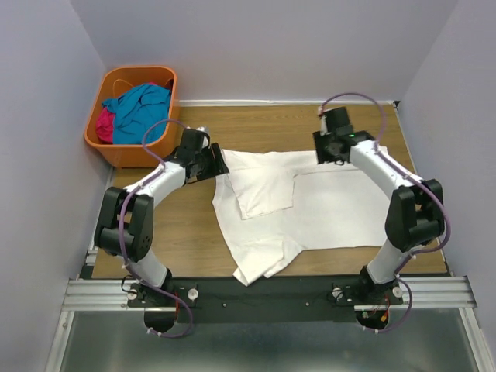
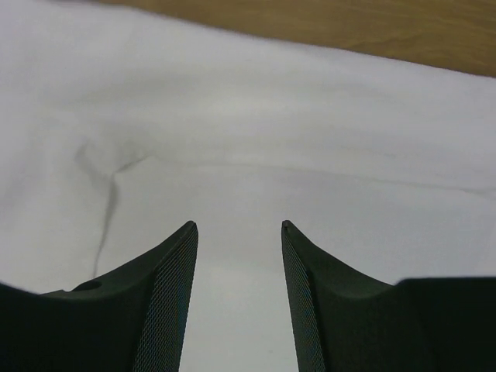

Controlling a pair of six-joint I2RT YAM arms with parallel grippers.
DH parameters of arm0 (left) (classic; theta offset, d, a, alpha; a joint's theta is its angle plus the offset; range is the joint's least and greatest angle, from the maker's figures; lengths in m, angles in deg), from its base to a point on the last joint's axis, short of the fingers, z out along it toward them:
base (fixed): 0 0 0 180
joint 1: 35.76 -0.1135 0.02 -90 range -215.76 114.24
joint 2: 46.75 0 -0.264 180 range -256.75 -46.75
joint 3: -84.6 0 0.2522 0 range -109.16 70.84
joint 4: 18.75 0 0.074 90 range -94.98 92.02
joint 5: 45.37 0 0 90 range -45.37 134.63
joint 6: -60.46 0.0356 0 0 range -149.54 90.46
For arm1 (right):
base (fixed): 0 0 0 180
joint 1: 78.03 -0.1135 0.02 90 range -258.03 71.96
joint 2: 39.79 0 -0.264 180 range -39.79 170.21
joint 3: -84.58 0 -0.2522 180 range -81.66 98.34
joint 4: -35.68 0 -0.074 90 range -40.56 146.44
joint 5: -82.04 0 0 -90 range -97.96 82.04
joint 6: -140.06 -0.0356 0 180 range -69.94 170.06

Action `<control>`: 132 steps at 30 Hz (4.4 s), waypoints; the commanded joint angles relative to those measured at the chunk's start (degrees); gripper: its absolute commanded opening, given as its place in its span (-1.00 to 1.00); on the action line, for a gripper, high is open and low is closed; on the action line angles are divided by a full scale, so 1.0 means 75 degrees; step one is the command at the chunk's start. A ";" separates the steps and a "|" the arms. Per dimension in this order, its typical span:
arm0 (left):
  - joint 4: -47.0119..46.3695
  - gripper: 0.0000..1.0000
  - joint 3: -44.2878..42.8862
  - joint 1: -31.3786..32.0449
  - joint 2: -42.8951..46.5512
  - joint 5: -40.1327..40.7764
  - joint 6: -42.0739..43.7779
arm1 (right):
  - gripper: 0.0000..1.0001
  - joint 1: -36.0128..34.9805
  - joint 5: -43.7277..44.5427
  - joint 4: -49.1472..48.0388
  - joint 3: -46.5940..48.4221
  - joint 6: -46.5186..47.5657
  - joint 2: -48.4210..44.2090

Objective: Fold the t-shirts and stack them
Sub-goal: Fold the tshirt

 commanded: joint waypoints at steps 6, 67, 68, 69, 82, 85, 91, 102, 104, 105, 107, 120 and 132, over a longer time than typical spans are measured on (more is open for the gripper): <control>-0.0902 0.13 -0.1722 -0.0282 -0.1980 -0.0094 0.0648 | 0.05 0.3595 -0.2130 -0.1272 -0.0154 -0.2899 -0.0049; -0.1149 -0.84 -0.3235 -0.1149 -0.3529 -0.0094 0.1070 | -0.18 0.6976 -0.5765 -0.4754 0.0255 -0.4260 0.3198; -0.1126 -0.79 -0.3235 -0.1149 -0.3517 -0.0117 0.1105 | -0.17 0.6976 -0.5765 -0.4754 0.0243 -0.4272 0.3092; -0.1137 -0.73 -0.3247 -0.1138 -0.3494 -0.0129 0.1140 | -0.15 0.6976 -0.5742 -0.4742 0.0185 -0.4284 0.2882; -0.0904 0.36 -0.3026 -0.0915 -0.2360 0.0034 0.1316 | -0.13 0.6964 -0.3787 -0.4450 -0.1431 -0.4565 0.1194; -0.0751 0.45 -0.2663 -0.0693 -0.1854 0.0245 0.1410 | -0.17 0.6976 -0.3504 -0.4449 -0.1679 -0.4589 0.1052; -0.0727 0.46 -0.1422 -0.0341 -0.0754 0.0386 0.1551 | -0.24 0.6964 -0.3831 -0.4473 -0.1726 -0.4705 0.1438; -0.0821 0.46 0.0280 0.0092 0.0526 0.0386 0.1422 | -0.27 0.6964 -0.4054 -0.4602 -0.1550 -0.4706 0.1978; -0.0821 0.46 0.0409 0.0210 0.0549 0.0375 0.1341 | -0.27 0.6964 -0.4077 -0.4625 -0.1539 -0.4706 0.2001; -0.0821 0.46 0.0456 0.0303 0.0561 0.0374 0.1328 | -0.31 0.6964 -0.4089 -0.4625 -0.1538 -0.4706 0.1990; -0.0809 0.46 0.0549 0.0397 0.0596 0.0328 0.1281 | -0.42 0.6964 -0.4101 -0.4625 -0.1527 -0.4706 0.1943; -0.0235 0.37 0.0924 0.0749 0.0608 -0.0176 0.1352 | -0.99 0.6964 -0.3949 -0.4567 -0.1983 -0.4811 0.1041; -0.0481 0.18 0.1124 0.0925 0.0257 -0.0750 0.1094 | -0.99 0.6964 -0.3820 -0.4496 -0.2113 -0.4788 0.1040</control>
